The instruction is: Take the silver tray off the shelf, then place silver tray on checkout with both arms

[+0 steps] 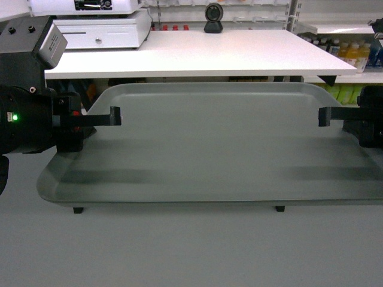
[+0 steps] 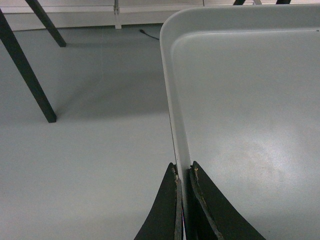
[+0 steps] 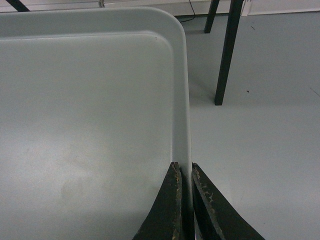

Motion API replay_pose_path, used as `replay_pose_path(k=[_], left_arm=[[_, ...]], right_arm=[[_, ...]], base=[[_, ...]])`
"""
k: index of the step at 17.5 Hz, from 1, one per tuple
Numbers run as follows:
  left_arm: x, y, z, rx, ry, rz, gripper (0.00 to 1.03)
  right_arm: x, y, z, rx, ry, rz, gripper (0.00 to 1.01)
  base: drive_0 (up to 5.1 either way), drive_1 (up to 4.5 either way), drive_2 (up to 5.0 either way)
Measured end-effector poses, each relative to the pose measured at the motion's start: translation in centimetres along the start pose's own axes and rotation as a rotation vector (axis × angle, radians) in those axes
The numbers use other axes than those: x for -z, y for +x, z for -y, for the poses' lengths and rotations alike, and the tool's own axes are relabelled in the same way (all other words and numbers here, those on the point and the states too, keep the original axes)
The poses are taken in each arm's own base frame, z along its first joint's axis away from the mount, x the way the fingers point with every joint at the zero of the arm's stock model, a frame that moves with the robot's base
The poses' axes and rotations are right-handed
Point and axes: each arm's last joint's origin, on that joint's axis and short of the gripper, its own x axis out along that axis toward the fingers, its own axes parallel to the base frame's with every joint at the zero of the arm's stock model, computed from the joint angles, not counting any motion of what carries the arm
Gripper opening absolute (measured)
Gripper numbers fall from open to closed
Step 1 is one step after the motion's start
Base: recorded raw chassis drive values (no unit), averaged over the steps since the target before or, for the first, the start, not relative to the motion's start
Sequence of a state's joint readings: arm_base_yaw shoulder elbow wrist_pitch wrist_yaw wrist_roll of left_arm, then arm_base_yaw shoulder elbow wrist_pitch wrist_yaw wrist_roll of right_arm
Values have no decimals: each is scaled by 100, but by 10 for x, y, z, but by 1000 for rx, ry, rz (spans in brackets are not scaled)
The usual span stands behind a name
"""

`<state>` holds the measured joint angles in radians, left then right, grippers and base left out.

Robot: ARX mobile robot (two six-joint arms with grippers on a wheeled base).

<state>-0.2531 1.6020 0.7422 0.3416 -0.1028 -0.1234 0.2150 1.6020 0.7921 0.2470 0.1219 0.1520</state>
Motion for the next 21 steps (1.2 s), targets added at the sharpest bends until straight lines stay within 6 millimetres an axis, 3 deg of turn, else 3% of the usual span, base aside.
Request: replay_pose_path(k=[7, 21], left_arm=[[0, 0, 0, -2, -1, 0, 4], [0, 0, -1, -3, 0, -4, 4]], right_arm=[[0, 0, 0, 0, 0, 0, 3], [0, 0, 0, 1, 0, -1, 3]], base=[[0, 0, 0], [0, 421, -421]])
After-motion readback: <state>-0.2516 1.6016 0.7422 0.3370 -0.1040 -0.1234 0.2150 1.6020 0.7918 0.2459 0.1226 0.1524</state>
